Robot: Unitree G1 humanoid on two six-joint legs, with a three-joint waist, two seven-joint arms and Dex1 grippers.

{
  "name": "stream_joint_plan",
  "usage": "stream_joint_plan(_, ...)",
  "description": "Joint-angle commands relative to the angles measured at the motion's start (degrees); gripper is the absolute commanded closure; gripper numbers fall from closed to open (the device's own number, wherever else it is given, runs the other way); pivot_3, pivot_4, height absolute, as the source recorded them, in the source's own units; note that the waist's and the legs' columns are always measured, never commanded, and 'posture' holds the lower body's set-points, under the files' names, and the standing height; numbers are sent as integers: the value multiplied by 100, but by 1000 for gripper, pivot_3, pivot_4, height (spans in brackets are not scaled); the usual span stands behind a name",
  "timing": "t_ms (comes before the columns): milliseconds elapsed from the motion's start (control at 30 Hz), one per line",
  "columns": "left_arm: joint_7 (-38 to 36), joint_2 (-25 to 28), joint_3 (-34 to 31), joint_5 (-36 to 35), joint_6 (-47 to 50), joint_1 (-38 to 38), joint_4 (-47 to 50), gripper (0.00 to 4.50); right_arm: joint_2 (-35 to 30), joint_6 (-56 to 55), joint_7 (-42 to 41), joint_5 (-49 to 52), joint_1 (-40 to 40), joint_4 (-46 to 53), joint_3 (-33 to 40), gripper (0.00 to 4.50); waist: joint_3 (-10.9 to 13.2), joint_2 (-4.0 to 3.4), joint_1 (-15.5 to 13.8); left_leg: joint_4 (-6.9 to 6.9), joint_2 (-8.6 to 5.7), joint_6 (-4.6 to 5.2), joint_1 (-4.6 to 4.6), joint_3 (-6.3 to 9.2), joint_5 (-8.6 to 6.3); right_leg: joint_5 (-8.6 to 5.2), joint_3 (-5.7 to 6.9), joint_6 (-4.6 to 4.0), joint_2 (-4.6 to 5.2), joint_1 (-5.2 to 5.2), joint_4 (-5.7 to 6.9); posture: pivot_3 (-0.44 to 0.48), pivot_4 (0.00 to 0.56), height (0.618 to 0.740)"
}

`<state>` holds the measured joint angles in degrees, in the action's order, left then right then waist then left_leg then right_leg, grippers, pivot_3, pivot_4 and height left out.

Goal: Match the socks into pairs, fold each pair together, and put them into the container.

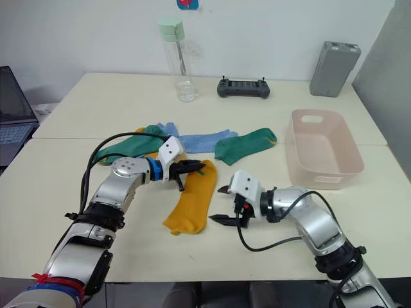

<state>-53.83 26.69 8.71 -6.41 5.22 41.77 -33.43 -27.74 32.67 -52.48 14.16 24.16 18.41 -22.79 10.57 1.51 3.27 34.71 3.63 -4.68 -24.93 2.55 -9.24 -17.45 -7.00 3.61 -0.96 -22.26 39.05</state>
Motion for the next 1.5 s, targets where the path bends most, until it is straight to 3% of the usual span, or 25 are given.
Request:
stream_joint_plan(33,699,-166,-231,161,-3,295,-118,4477,47,-470,-115,-220,283,-145,-136,499,1,1,-2,3,0,0,0,1,0,0,1,1,0,1,0,0,150,740)
stream_joint_plan(167,1205,-331,-353,243,138,487,-432,4477,149,-1127,-178,-785,640,-727,-520,499,1,1,0,11,-1,0,0,4,0,6,2,10,0,4,0,0,150,740)
stream_joint_plan(267,1094,-388,-301,243,182,448,-345,4477,206,-1935,-149,-1448,927,-1375,-917,499,1,1,2,11,-2,0,1,3,0,7,2,12,0,5,0,0,150,740)
stream_joint_plan(467,1044,-388,-327,234,296,447,-249,4477,596,-2739,-200,-1805,1183,-2144,-1095,499,1,1,-3,3,-1,0,0,6,0,8,6,10,0,2,1,0,150,740)
stream_joint_plan(567,1065,-336,-355,244,313,433,-229,4500,753,-2757,-341,-1606,1128,-2139,-981,1127,1,1,-4,4,-1,0,0,10,0,8,9,9,0,5,1,0,150,740)
stream_joint_plan(867,1056,-237,-395,195,446,248,19,4500,761,-2729,-291,-1594,844,-2099,-652,4377,1,1,-8,5,-2,-1,0,13,1,8,11,9,0,8,3,0,150,740)
stream_joint_plan(900,1056,-235,-402,194,469,229,54,4500,755,-2744,-301,-1618,830,-2097,-635,4481,1,1,-8,5,-1,-1,0,13,1,8,12,9,0,8,3,0,150,740)
stream_joint_plan(1167,1099,-7,-857,-257,1467,-554,1442,4500,-2,-2606,-109,-1236,-31,-1451,469,4481,1,1,-33,4,-2,-1,0,13,1,21,11,-13,2,10,2,0,150,740)
stream_joint_plan(1267,1193,28,-1229,-785,2309,-1378,2804,4500,-370,-2562,-160,-954,-386,-1255,1028,4481,1,1,-10,4,0,-1,2,14,1,20,10,-13,1,11,4,0,150,740)
stream_joint_plan(1333,1608,-238,-1595,-1288,2998,-2038,3916,4500,-496,-2677,-262,-657,-540,-1270,1342,4481,1,1,12,4,0,-1,1,11,0,20,6,-13,3,12,1,0,150,740)
stream_joint_plan(1500,2409,-720,-1793,-1858,4019,-3272,5630,4500,-617,-2406,-498,-303,-583,-1333,1471,4481,1,1,6,9,1,0,13,17,1,7,8,10,2,23,3,0,150,740)
